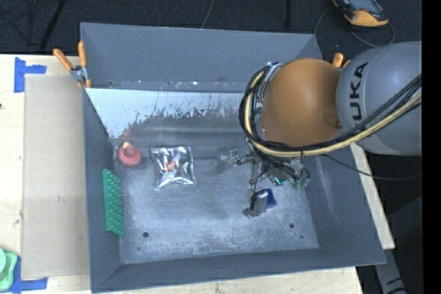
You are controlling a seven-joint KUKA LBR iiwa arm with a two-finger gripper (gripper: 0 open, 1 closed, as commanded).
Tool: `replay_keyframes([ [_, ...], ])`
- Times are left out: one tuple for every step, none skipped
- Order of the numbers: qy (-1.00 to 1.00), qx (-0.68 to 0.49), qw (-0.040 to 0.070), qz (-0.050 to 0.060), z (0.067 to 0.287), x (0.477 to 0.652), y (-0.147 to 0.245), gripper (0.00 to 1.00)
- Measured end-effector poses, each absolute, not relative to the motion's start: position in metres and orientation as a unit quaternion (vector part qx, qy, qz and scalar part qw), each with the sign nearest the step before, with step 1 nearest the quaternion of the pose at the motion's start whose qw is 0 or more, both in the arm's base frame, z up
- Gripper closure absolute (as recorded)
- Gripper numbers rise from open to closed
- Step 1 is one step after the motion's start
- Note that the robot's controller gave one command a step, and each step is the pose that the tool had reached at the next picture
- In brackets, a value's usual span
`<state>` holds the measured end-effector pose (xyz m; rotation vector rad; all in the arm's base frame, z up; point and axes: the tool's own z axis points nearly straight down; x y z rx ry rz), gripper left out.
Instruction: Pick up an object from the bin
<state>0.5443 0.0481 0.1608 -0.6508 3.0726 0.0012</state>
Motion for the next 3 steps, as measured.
replay_keyframes([
  [0.973, -0.233, 0.000, 0.003, 0.095, 0.587, 0.141, 0.00],
  [0.969, -0.245, 0.002, 0.000, 0.115, 0.599, 0.117, 0.00],
  [0.999, -0.054, 0.000, 0.000, 0.069, 0.612, 0.128, 0.00],
])
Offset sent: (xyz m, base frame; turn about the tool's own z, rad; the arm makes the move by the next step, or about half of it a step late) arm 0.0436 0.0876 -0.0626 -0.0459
